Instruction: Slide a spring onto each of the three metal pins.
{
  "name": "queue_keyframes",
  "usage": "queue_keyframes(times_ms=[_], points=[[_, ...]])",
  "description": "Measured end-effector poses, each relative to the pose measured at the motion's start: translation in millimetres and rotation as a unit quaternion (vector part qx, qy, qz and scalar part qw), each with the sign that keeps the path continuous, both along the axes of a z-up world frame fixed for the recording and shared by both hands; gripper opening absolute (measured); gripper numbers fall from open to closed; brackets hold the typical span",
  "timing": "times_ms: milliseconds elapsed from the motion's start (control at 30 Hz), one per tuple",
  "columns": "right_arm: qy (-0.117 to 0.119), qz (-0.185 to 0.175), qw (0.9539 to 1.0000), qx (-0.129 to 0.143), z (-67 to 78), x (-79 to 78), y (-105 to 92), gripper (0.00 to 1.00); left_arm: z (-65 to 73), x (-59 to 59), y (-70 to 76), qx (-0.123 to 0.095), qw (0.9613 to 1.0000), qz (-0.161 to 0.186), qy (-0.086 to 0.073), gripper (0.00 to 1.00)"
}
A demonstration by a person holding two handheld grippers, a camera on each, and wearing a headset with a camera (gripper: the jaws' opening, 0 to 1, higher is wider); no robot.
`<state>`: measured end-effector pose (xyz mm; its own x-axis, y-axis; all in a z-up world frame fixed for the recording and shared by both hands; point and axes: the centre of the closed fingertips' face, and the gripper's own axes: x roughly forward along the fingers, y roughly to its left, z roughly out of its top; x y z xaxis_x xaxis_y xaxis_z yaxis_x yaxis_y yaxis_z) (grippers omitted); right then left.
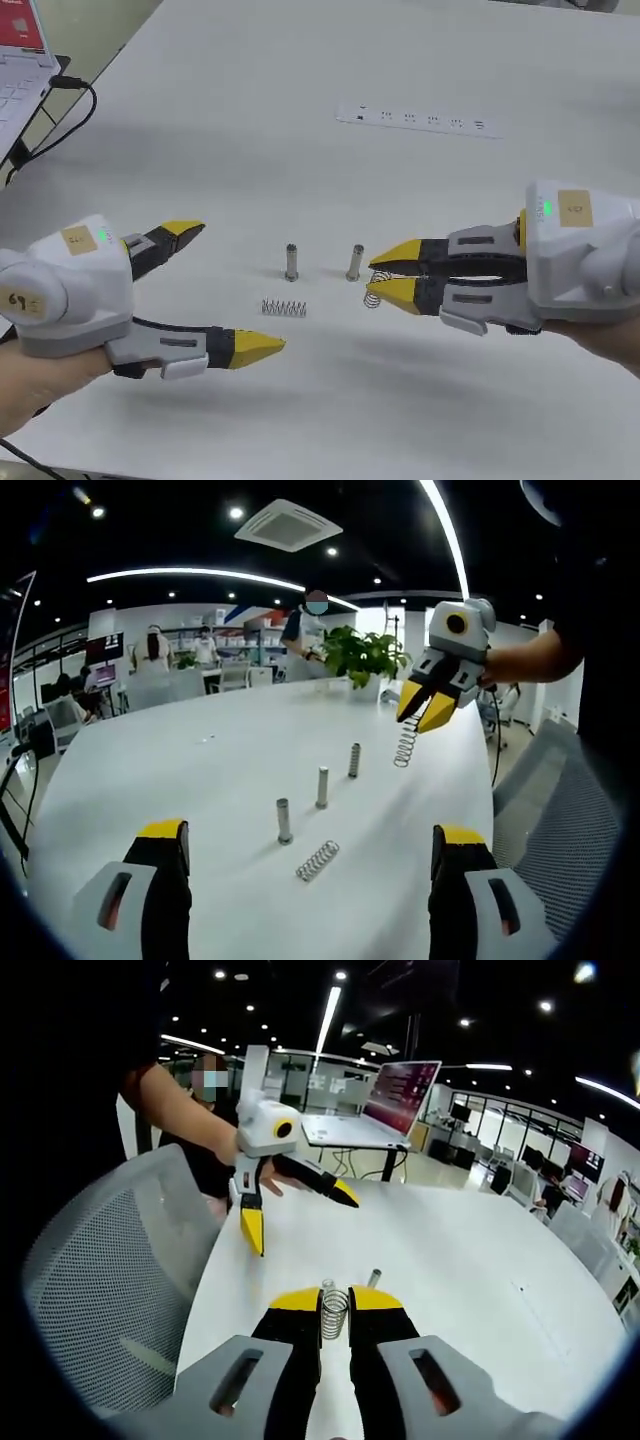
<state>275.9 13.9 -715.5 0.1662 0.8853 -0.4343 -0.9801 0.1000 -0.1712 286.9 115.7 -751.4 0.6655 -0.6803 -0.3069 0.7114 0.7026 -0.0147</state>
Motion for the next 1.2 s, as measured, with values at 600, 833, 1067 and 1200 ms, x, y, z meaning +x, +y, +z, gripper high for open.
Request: queue_keyframes(times_ms=[600, 833, 1067, 1200], points=[[-0.006, -0.047, 0.9989, 0.001, -0.2, 30.1, -9.3, 0.07, -0.6, -2.4, 3.5, -0.01, 0.9999, 0.009, 0.003, 0.99], [0.0, -0.063, 0.998, 0.006, 2.1, 40.7, -8.0, 0.07, -2.9, -3.3, 2.6, -0.011, 0.9999, 0.01, 0.007, 0.99], [0.004, -0.069, 0.9976, 0.007, 2.4, 52.2, -3.5, 0.07, -5.0, -4.8, 3.2, -0.012, 0.9998, 0.012, 0.01, 0.99], [0.019, -0.076, 0.9969, -0.001, -3.6, 60.3, -2.1, 0.07, -5.2, -5.1, 4.5, -0.011, 0.9998, 0.014, 0.01, 0.99]])
